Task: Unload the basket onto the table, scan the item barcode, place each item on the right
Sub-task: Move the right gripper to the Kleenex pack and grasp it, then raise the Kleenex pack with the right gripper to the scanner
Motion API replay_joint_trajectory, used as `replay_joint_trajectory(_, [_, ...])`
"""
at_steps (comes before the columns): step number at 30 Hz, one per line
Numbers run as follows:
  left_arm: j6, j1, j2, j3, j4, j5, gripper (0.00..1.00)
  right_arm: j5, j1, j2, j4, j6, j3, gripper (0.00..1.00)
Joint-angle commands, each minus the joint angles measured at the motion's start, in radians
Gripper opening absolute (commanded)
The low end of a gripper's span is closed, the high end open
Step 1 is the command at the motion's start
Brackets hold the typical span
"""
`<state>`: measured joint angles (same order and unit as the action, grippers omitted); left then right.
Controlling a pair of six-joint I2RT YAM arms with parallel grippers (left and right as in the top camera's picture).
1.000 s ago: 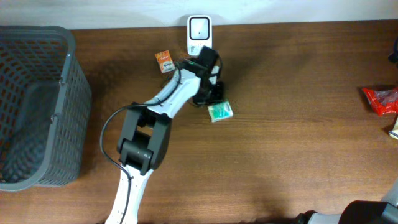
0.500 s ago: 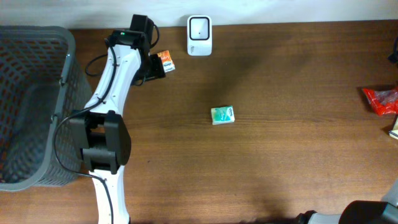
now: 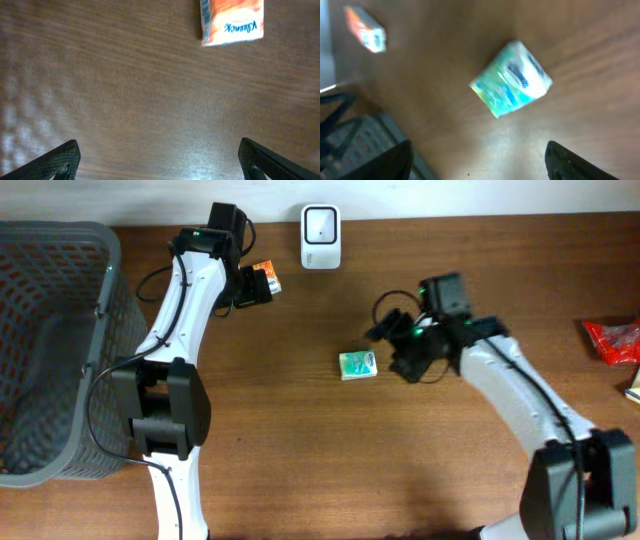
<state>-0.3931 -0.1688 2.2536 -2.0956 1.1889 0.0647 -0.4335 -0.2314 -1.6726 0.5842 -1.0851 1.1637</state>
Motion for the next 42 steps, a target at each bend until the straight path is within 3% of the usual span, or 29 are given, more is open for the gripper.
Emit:
replay_joint_trajectory(1, [0.005, 0.002, -0.008, -0.002, 0.002, 0.011, 0.99, 0.071, -0.074, 0.014, -0.159, -0.282, -0.122, 0.82])
replay_joint_trajectory(3, [0.005, 0.002, -0.008, -0.002, 0.002, 0.011, 0.99, 0.183, -0.102, 0.011, -0.158, -0.305, -0.164, 0.80])
replay_joint_trajectory(5, [0.005, 0.002, -0.008, -0.002, 0.002, 0.011, 0.99, 0.195, -0.103, -0.003, -0.158, -0.304, -0.187, 0.70])
replay_joint_trajectory(7, [0.005, 0.002, -0.008, -0.002, 0.002, 0.011, 0.99, 0.195, -0.103, -0.031, -0.159, -0.312, -0.198, 0.67])
replay_joint_trajectory(13, [0.005, 0.002, -0.008, -0.002, 0.002, 0.011, 0.99, 0.179, -0.158, -0.180, -0.331, -0.347, -0.199, 0.60])
replay_joint_trajectory(17, [0.005, 0.002, -0.008, -0.002, 0.002, 0.011, 0.99, 0.230, -0.160, -0.276, -0.380, -0.360, -0.199, 0.34])
replay_joint_trajectory(19, [0.005, 0.002, -0.008, -0.002, 0.002, 0.011, 0.99, 0.256, -0.160, -0.283, -0.374, -0.290, -0.199, 0.18])
replay_joint_trajectory(24, [0.005, 0.002, -0.008, -0.002, 0.002, 0.011, 0.99, 0.230, -0.113, -0.275, -0.376, 0.115, -0.193, 0.22])
replay_joint_trajectory(27, [0.005, 0.002, -0.008, -0.002, 0.002, 0.011, 0.99, 0.018, -0.027, -0.275, -0.376, 0.462, -0.160, 0.25])
replay_joint_trajectory(29, [0.005, 0.002, -0.008, -0.002, 0.002, 0.011, 0.99, -0.121, 0.028, -0.275, -0.368, 0.469, -0.160, 0.25])
replay_joint_trajectory(30, [0.005, 0.002, -0.008, -0.002, 0.002, 0.011, 0.99, -0.258, 0.058, -0.275, -0.394, 0.562, -0.160, 0.24])
replay_joint_trajectory(33, [0.005, 0.002, -0.008, -0.002, 0.002, 0.011, 0.99, -0.676, 0.118, -0.275, -0.544, 0.827, -0.160, 0.08])
replay_joint_trajectory(36, [0.005, 0.002, -0.008, -0.002, 0.002, 0.011, 0.99, -1.121, 0.140, -0.275, -0.834, 0.841, -0.160, 0.04])
replay_joint_trajectory(37, [0.005, 0.002, -0.008, -0.002, 0.002, 0.011, 0.99, -1.119, 0.138, -0.274, -0.931, 0.728, -0.159, 0.04])
replay_joint_trajectory(42, [0.005, 0.001, -0.008, -0.002, 0.002, 0.011, 0.99, -1.119, 0.138, -0.274, -1.019, 0.727, -0.159, 0.04])
